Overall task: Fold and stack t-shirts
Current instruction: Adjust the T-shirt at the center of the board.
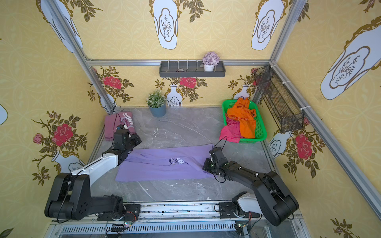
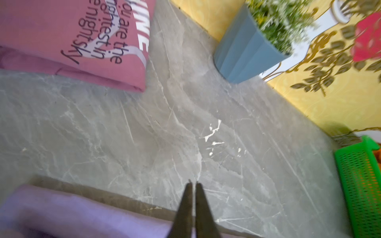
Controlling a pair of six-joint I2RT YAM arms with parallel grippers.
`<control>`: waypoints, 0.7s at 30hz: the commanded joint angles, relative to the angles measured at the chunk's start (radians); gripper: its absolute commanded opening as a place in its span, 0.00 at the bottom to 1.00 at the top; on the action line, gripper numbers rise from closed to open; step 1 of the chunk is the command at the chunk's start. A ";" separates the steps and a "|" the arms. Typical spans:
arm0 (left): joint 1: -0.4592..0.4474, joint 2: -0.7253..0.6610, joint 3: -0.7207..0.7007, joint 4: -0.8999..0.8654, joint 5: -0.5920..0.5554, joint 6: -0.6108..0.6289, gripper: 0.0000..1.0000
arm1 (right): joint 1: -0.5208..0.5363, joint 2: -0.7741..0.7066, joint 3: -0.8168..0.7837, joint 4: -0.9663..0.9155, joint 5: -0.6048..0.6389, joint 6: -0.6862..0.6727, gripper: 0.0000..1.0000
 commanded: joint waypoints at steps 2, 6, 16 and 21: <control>-0.005 0.092 0.008 0.017 -0.007 0.061 0.00 | 0.007 0.010 -0.072 -0.035 0.008 0.083 0.00; -0.013 0.168 0.006 -0.014 -0.013 0.070 0.00 | -0.012 0.051 -0.006 -0.079 0.053 0.061 0.00; -0.095 0.153 -0.133 -0.075 -0.013 0.017 0.00 | -0.145 0.462 0.420 -0.011 -0.025 -0.084 0.00; -0.231 0.094 -0.143 -0.132 -0.036 -0.041 0.00 | -0.162 0.730 0.739 -0.024 -0.095 -0.141 0.00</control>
